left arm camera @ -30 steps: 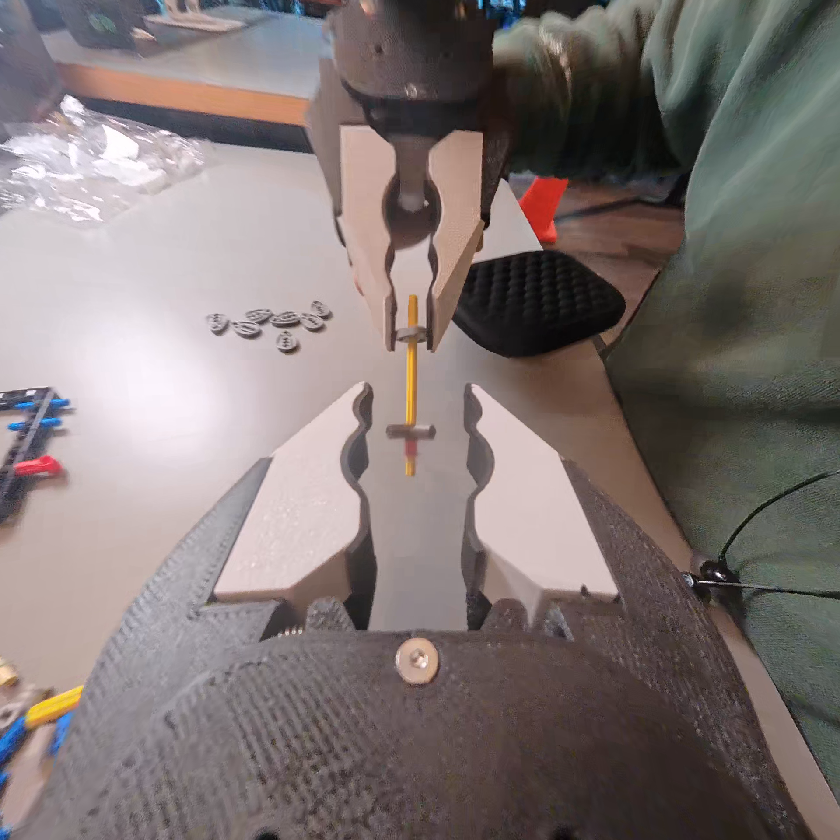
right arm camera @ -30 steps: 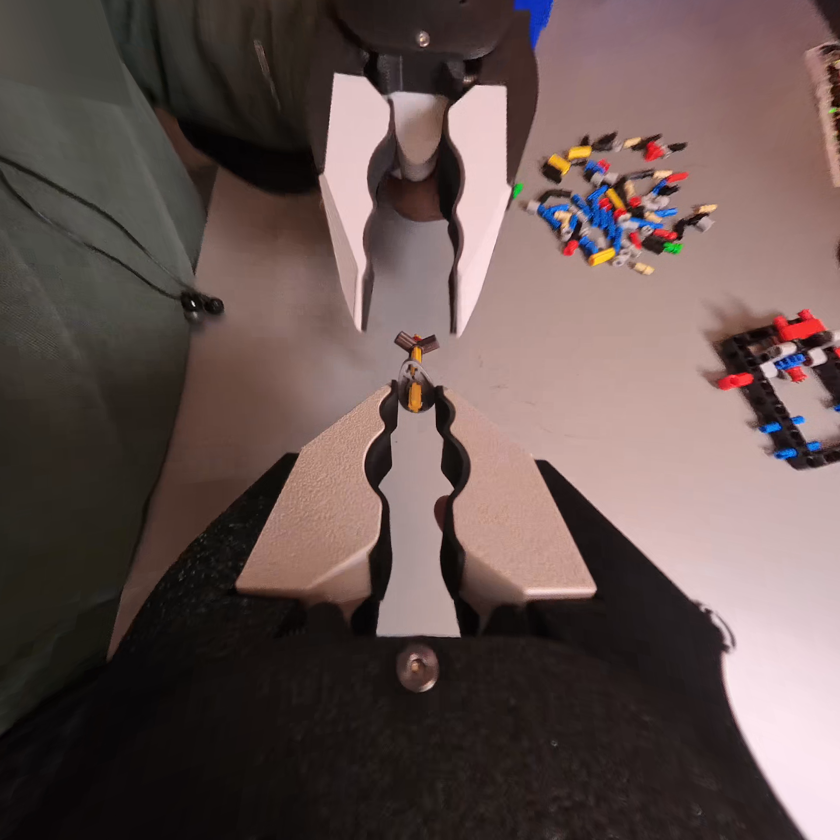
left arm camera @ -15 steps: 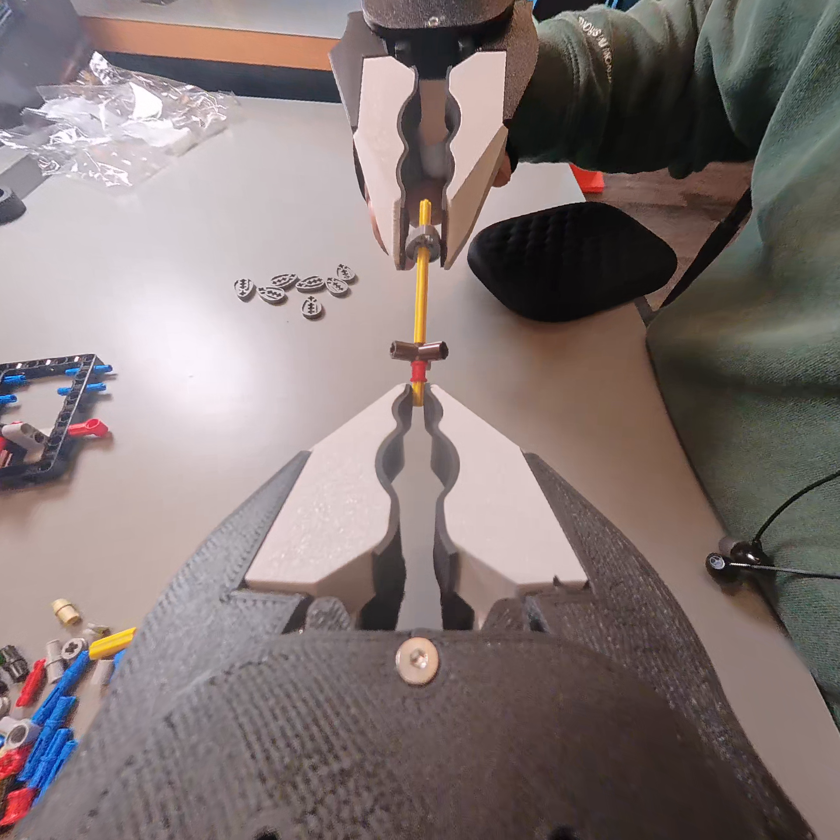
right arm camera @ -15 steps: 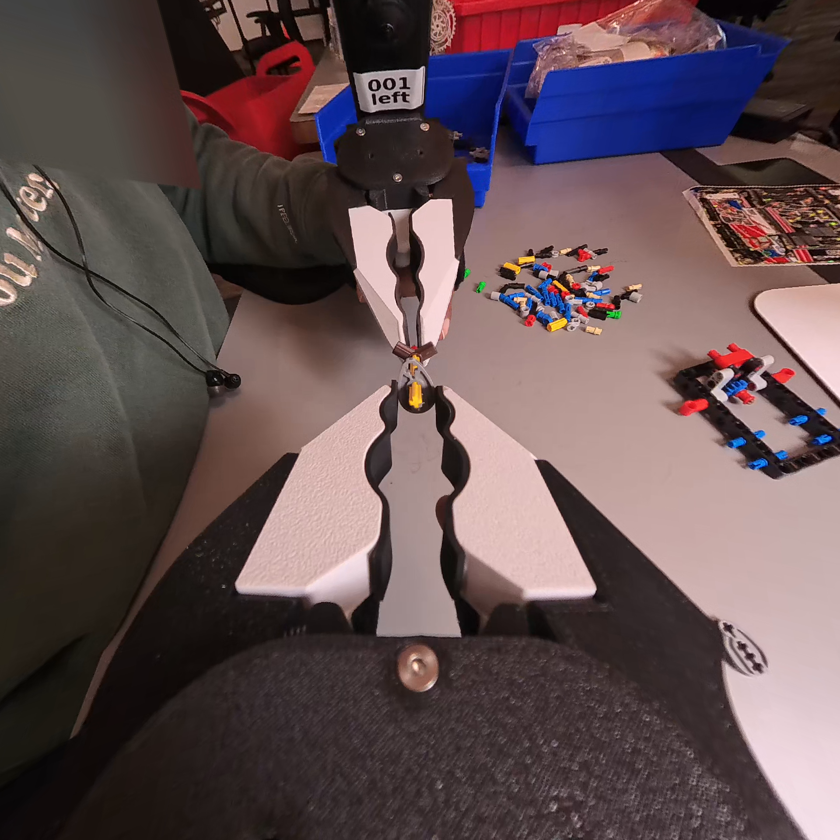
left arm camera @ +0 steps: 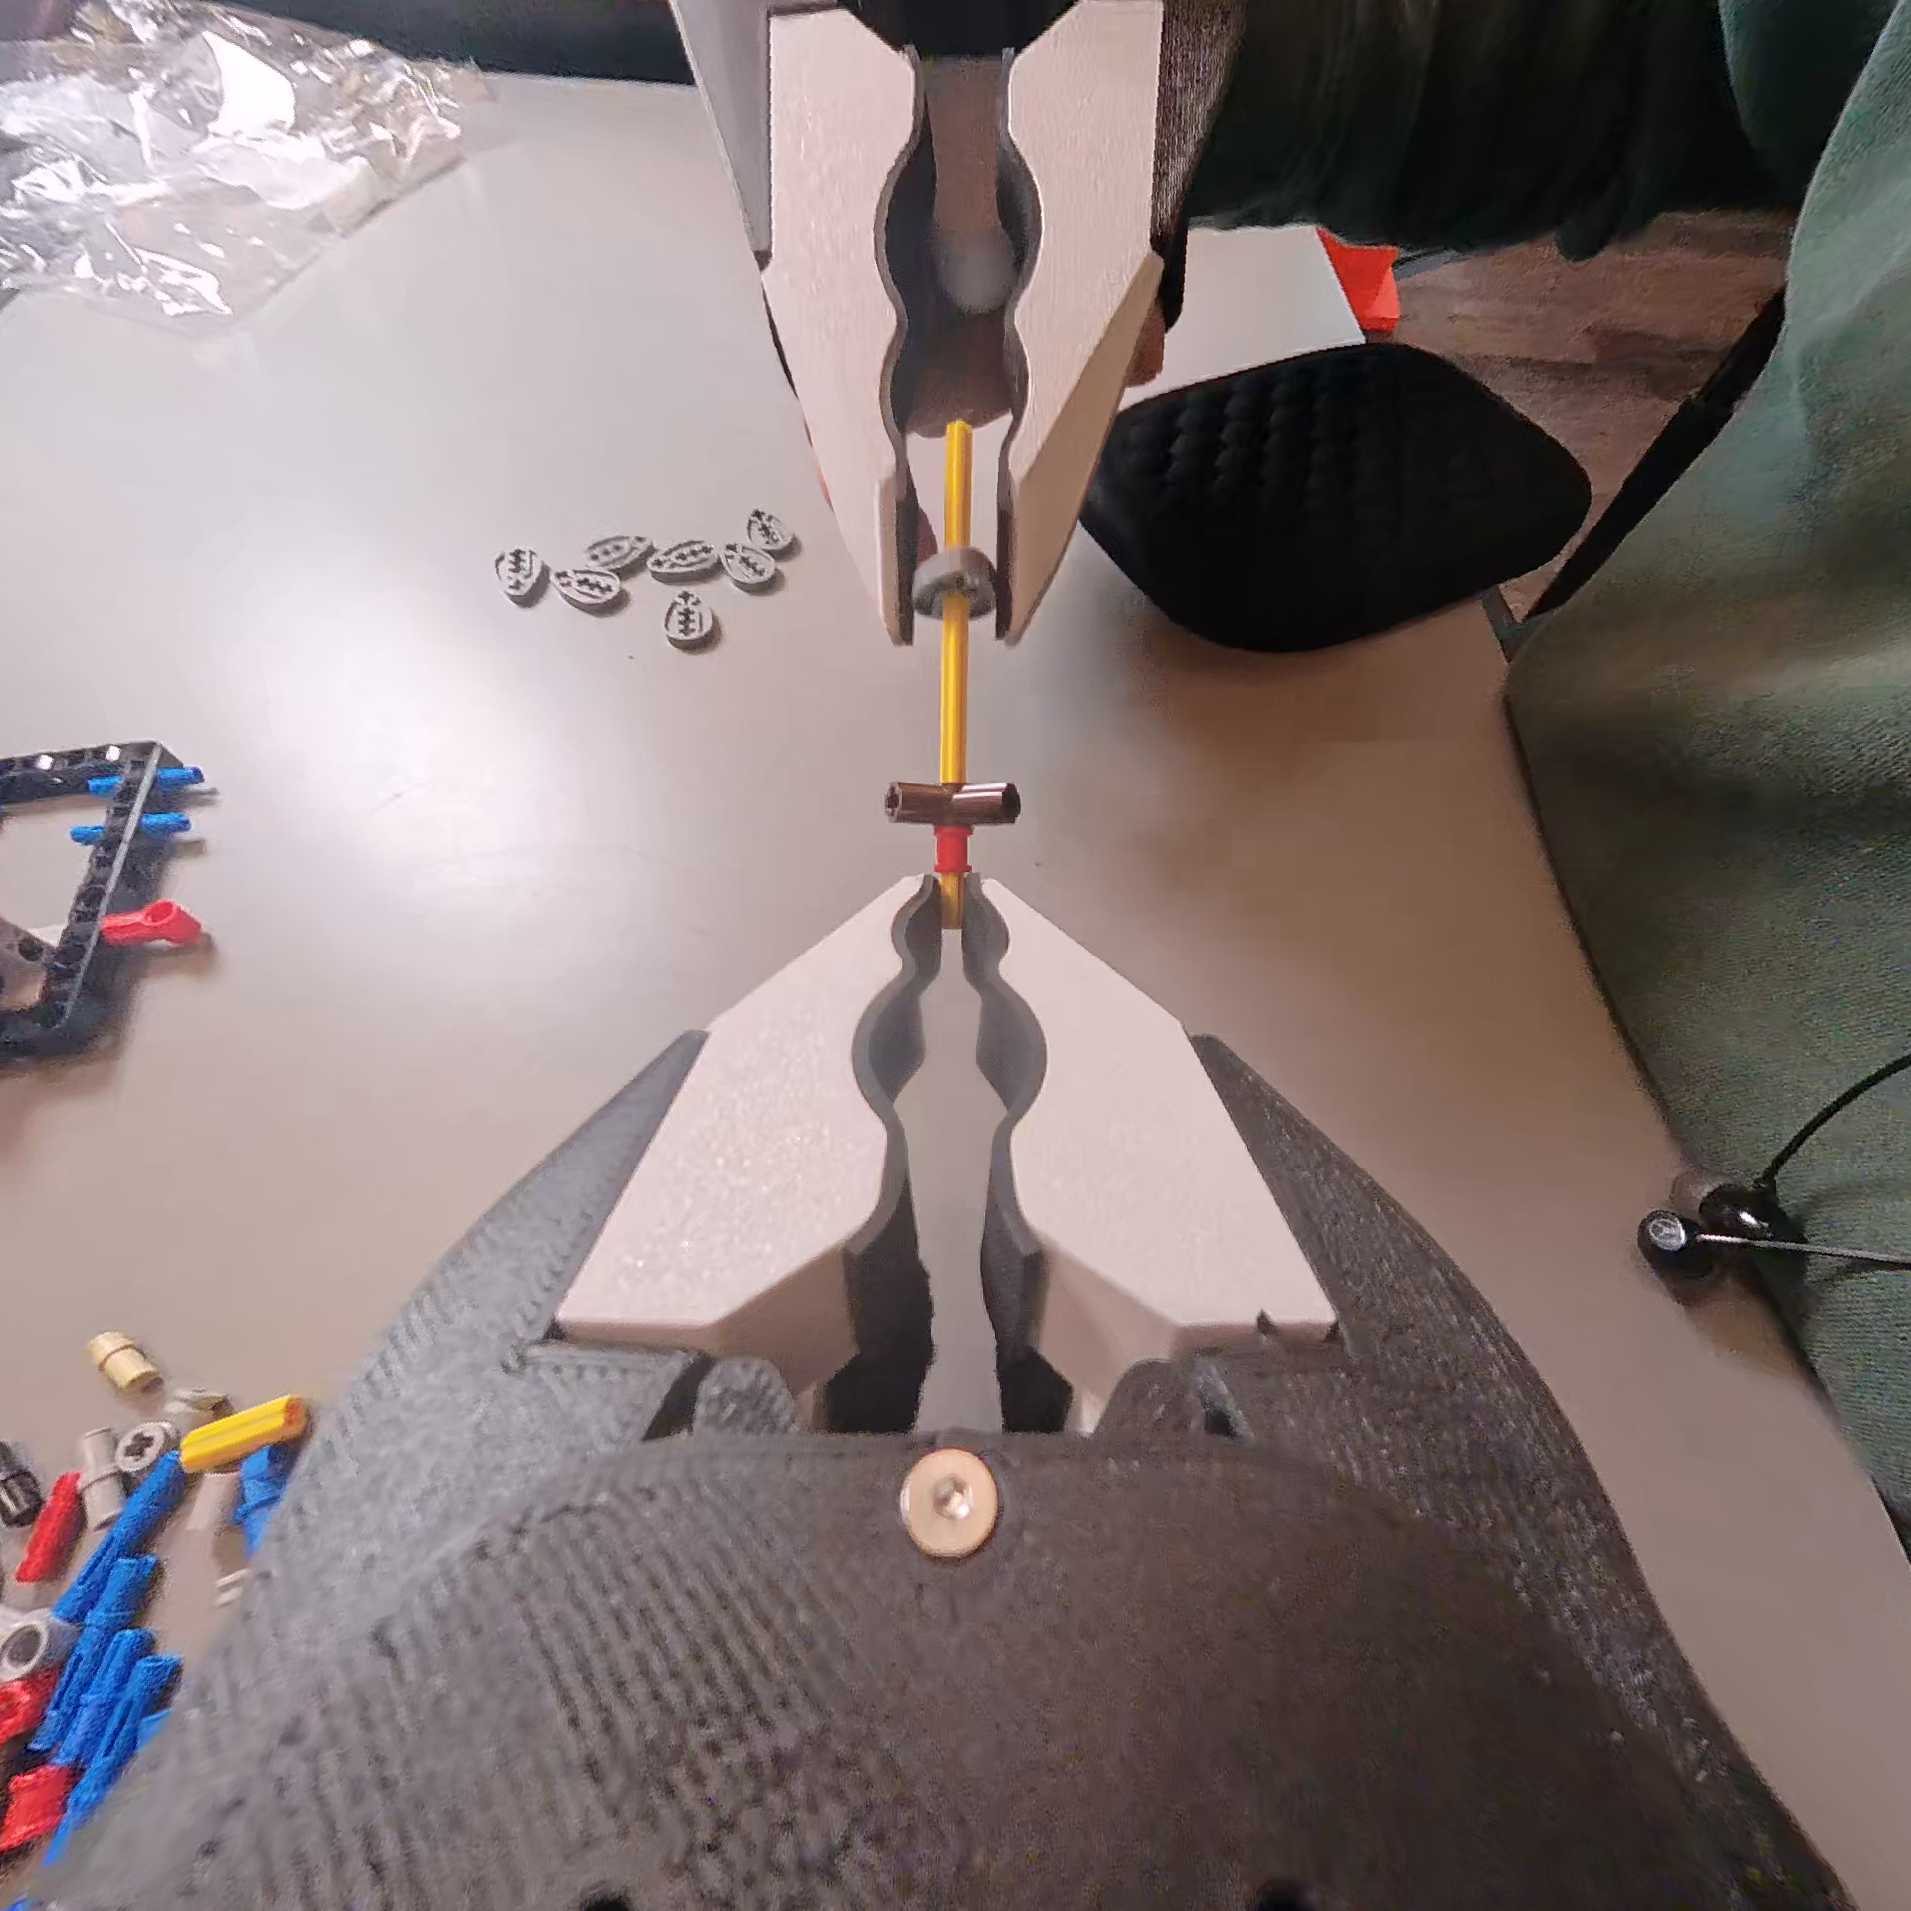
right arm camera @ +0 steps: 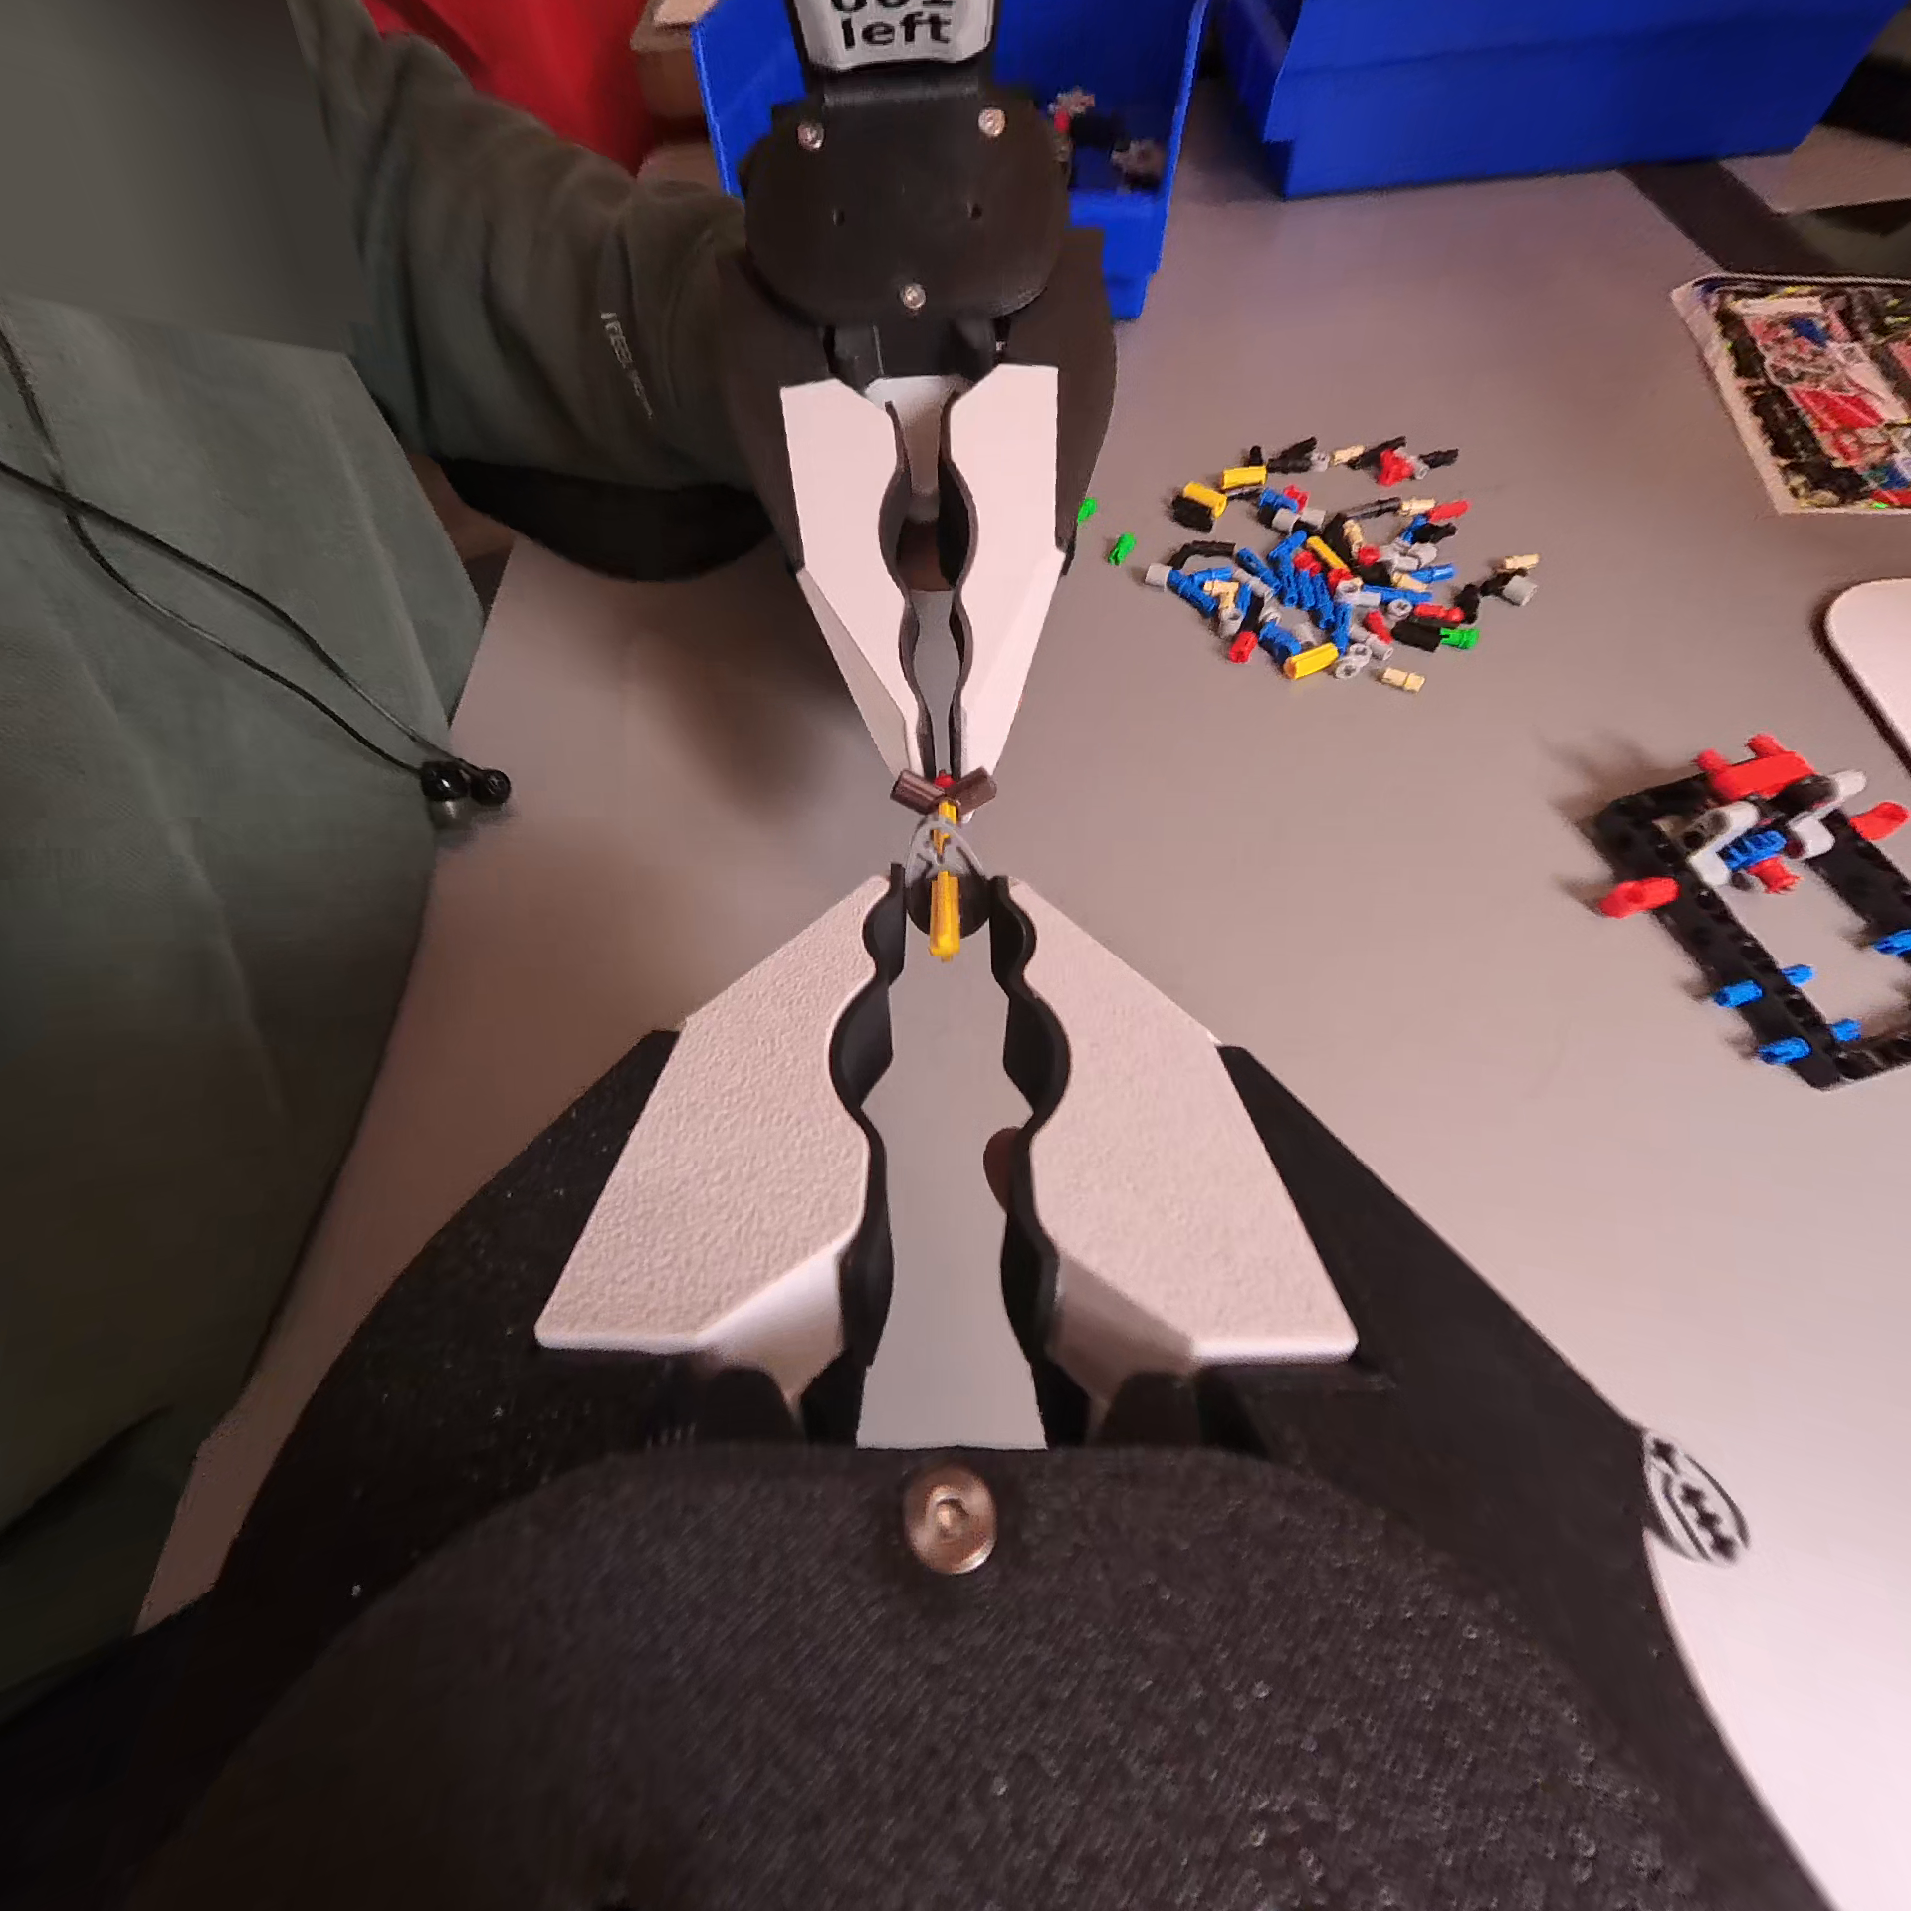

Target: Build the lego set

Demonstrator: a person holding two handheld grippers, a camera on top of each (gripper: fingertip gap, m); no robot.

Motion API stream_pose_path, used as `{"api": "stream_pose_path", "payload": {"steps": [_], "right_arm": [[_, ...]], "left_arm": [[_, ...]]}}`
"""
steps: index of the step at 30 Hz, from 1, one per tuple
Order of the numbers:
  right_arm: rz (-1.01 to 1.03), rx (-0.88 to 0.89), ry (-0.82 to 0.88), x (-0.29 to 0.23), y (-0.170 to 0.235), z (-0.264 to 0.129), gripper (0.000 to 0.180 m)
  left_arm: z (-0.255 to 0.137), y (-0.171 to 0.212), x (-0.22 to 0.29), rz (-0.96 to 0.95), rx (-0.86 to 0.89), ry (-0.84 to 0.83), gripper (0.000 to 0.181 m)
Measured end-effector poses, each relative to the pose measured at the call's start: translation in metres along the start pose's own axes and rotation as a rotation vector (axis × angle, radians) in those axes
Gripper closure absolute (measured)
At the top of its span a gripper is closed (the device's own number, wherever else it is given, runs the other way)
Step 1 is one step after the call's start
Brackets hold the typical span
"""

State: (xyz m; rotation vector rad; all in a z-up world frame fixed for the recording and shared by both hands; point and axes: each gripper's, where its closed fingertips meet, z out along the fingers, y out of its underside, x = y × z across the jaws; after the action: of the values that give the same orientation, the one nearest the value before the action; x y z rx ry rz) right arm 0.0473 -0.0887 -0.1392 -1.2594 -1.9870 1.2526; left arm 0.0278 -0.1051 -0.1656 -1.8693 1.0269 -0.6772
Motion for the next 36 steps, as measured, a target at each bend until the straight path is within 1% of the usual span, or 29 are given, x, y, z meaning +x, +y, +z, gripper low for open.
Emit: {"api": "stream_pose_path", "payload": {"steps": [2,8,16,22,26,29,36], "right_arm": [[0.031,0.043,-0.016,0.0,-0.006,0.0,0.166],[0.037,0.057,-0.04,0.001,-0.013,0.01,0.166],[-0.04,-0.075,-0.026,0.002,-0.001,0.017,0.165],[-0.049,-0.107,-0.029,0.0,0.009,0.022,0.166],[-0.095,-0.176,-0.035,-0.003,0.025,0.032,0.166],[-0.106,-0.14,-0.035,-0.001,0.016,0.033,0.166],[-0.151,-0.156,-0.021,-0.001,0.011,0.036,0.166]], "left_arm": [[0.001,0.0,0.0,-0.009,0.003,0.006,0.179],[0.008,0.009,0.002,-0.015,-0.038,0.02,0.179],[0.012,0.02,0.001,-0.035,-0.082,0.025,0.179],[0.017,0.026,0.004,-0.046,-0.104,0.041,0.179],[0.014,0.017,0.004,-0.046,-0.072,0.053,0.179],[0.013,0.017,0.003,-0.047,-0.064,0.04,0.179],[0.01,0.016,0.002,-0.05,-0.053,0.05,0.179]]}}
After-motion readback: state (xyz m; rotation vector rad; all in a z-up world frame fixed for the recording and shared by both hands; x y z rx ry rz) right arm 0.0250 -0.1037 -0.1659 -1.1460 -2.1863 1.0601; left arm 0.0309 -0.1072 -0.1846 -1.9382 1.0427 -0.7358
